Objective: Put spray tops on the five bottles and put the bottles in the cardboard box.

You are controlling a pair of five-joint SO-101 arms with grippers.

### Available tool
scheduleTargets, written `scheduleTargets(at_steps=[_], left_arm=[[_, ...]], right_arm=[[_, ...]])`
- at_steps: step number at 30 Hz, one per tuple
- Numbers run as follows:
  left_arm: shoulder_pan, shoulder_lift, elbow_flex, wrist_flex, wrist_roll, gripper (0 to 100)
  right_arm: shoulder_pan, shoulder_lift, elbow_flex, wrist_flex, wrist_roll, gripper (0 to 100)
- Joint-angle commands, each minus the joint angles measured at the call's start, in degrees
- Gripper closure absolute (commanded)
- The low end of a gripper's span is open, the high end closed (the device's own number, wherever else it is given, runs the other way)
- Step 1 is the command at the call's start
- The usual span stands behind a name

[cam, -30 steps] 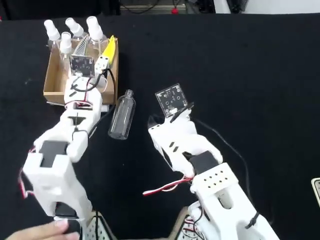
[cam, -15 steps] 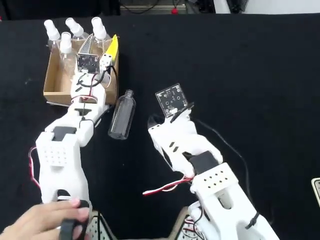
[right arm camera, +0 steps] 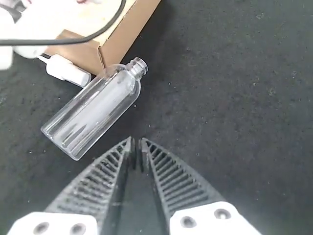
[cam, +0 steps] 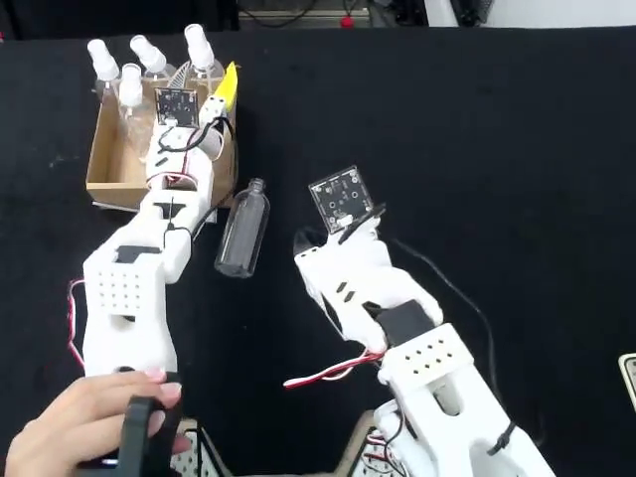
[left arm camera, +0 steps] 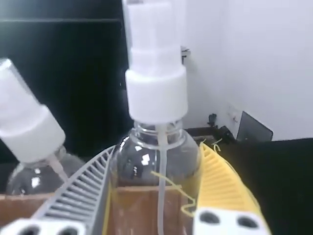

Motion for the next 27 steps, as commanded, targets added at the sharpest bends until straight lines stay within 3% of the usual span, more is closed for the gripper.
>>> scheduleTargets(at_steps=[1,27], left_arm=[[-0.48,2.2,-6.11,0.18,0.53,84],[-1.71,12.84,-17.45,0.18,0.53,84]], right_arm=[[-0.7,-1.19,-0.57,-1.58,0.0,98.7],[-0.7,-1.19,-0.57,-1.58,0.09,98.7]])
